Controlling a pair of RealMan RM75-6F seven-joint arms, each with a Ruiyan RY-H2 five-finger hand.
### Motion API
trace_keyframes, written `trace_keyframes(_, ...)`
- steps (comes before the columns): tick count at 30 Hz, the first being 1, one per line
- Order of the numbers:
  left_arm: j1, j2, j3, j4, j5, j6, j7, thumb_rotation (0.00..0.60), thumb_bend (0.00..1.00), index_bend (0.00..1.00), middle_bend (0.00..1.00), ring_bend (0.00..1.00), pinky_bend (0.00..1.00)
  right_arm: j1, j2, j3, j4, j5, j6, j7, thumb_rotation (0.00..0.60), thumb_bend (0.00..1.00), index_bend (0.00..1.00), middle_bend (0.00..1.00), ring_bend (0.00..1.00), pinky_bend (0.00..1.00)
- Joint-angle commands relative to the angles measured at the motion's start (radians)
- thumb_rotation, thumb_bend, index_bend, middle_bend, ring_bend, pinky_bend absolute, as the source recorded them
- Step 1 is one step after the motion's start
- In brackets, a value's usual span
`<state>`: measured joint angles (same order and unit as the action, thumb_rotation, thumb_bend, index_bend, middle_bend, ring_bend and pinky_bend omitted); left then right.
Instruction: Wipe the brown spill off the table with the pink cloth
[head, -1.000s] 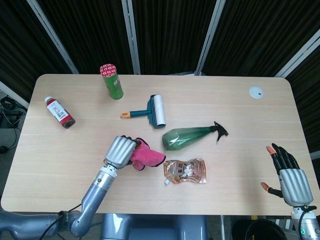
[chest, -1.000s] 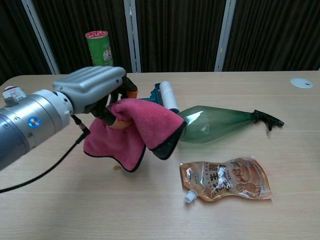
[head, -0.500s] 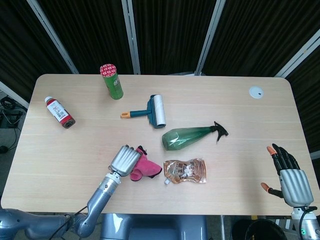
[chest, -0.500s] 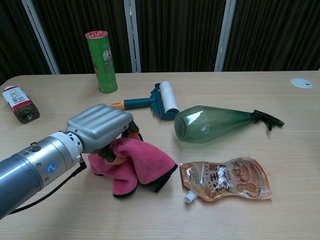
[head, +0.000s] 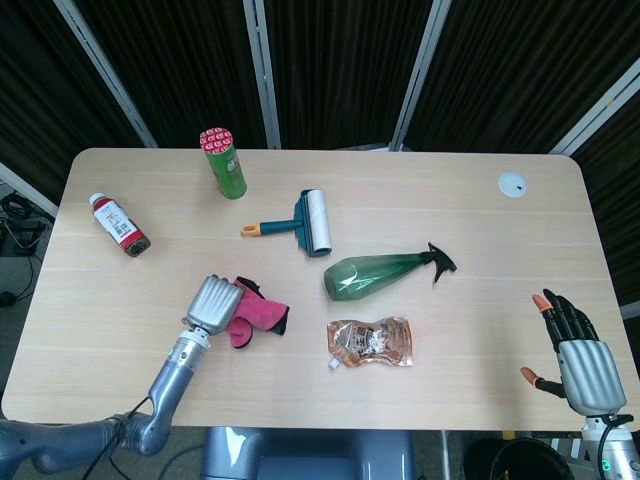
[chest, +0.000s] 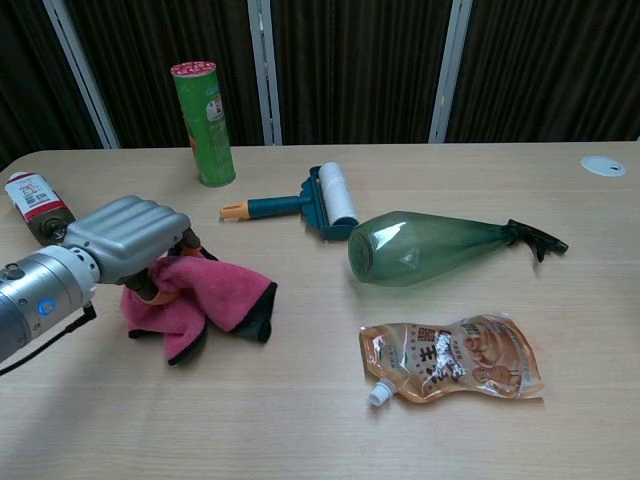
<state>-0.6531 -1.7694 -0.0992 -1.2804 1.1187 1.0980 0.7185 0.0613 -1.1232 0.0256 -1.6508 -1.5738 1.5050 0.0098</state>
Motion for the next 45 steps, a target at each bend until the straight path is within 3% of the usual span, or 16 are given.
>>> trace_keyframes(1,0.011,0.04,-0.013,0.064,-0.027,-0.026,-0.033,0.6,0.55,0.88,0.62,0.57,0.56,0.001,0.002,0.001,-0.001,0.002,-0.002,0.005,0.6,0.07,0.0,0.0,0.0,0.13)
trace_keyframes(13,-0.014,0.049,-0.059,0.22,-0.039,-0.103,-0.157,0.6,0.55,0.88,0.62,0.57,0.56,0.003,0.002,0.002,-0.005,0.008,-0.011,0.006,0.6,0.07,0.0,0.0,0.0,0.13)
trace_keyframes(20,-0.081,-0.073,-0.076,0.239,-0.013,-0.152,-0.19,0.6,0.55,0.88,0.62,0.57,0.56,0.002,0.005,0.006,-0.007,0.022,-0.014,0.013,0.6,0.07,0.0,0.0,0.0,0.13)
trace_keyframes(37,-0.112,-0.261,-0.038,0.118,0.059,-0.121,-0.17,0.6,0.55,0.88,0.63,0.57,0.57,-0.01,0.014,0.004,-0.001,0.016,0.005,0.019,0.6,0.07,0.0,0.0,0.0,0.13)
trace_keyframes(45,-0.107,-0.239,-0.048,0.099,0.06,-0.099,-0.134,0.6,0.55,0.88,0.63,0.57,0.57,-0.012,0.014,0.004,-0.003,0.013,0.009,0.015,0.6,0.07,0.0,0.0,0.0,0.13)
